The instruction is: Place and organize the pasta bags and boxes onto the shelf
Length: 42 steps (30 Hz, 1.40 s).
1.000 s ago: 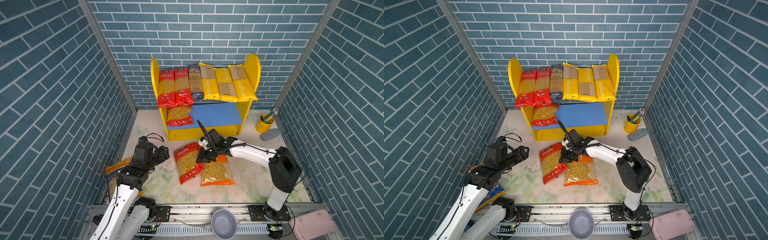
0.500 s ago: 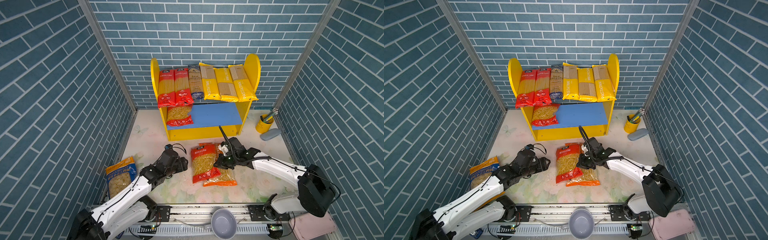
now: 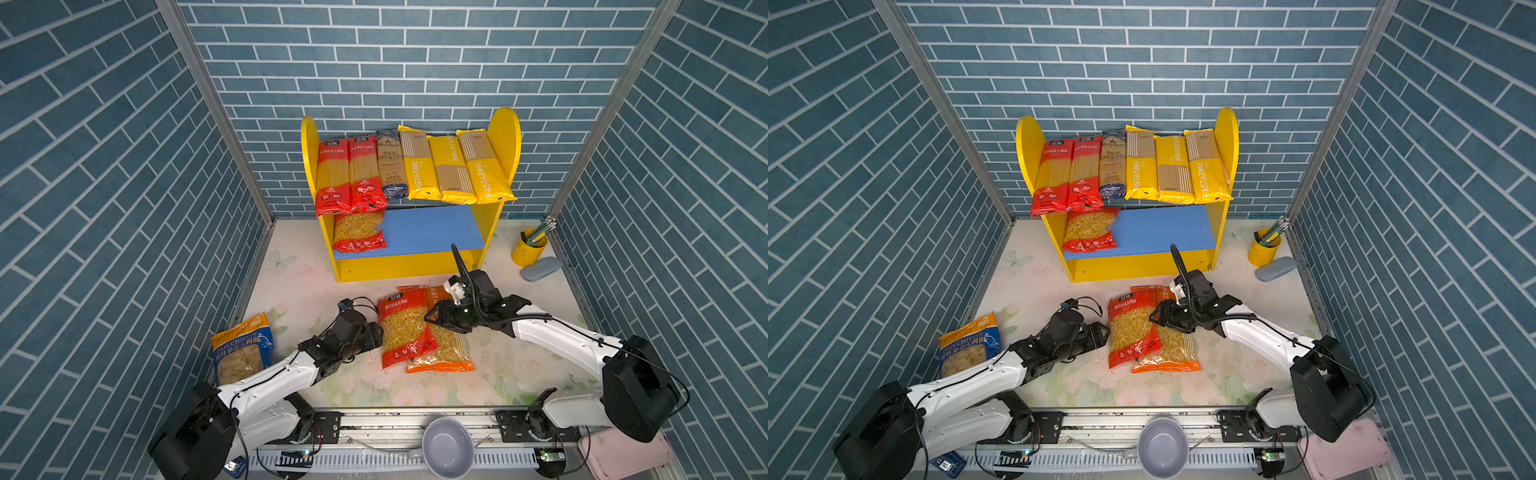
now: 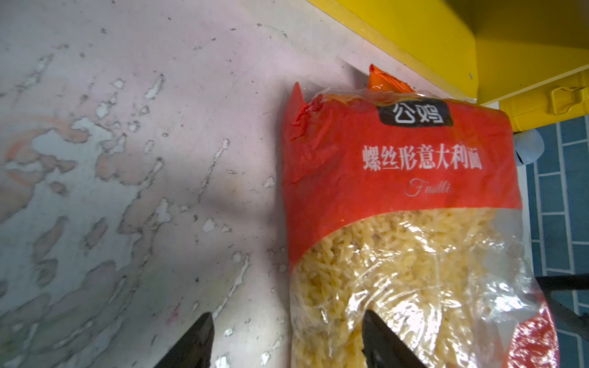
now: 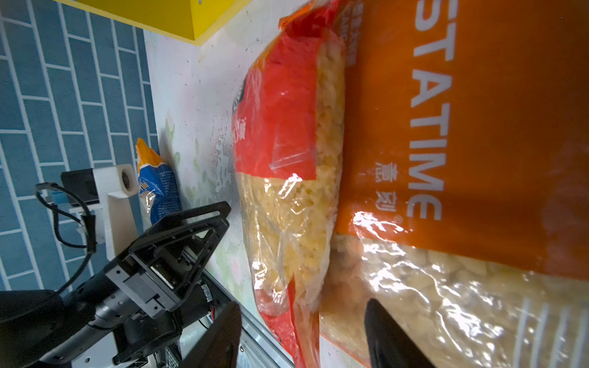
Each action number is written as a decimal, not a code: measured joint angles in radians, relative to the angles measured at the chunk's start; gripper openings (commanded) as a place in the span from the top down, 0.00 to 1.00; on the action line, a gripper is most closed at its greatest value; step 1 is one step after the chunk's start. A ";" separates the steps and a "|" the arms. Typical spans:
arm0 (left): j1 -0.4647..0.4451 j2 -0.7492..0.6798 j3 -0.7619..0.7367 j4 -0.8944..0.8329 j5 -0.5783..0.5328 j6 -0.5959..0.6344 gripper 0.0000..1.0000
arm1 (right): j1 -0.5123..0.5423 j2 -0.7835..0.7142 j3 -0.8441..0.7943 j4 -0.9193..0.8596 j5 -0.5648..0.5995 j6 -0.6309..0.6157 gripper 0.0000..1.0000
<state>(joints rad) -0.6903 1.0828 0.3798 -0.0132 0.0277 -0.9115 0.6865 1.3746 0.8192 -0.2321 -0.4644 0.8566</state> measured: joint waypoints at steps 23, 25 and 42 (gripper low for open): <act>-0.033 0.191 -0.035 0.338 0.060 -0.057 0.35 | 0.079 0.227 0.062 0.234 -0.039 0.063 0.47; -0.033 0.191 -0.038 0.341 0.060 -0.058 0.36 | 0.079 0.240 0.065 0.234 -0.035 0.063 0.47; -0.033 0.192 -0.051 0.365 0.063 -0.056 0.41 | 0.084 0.286 0.063 0.259 -0.022 0.064 0.49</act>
<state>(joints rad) -0.7235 1.2747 0.3283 0.3523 0.0906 -0.9672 0.7704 1.6604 0.8825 0.0273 -0.4862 0.9203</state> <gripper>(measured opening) 0.612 0.483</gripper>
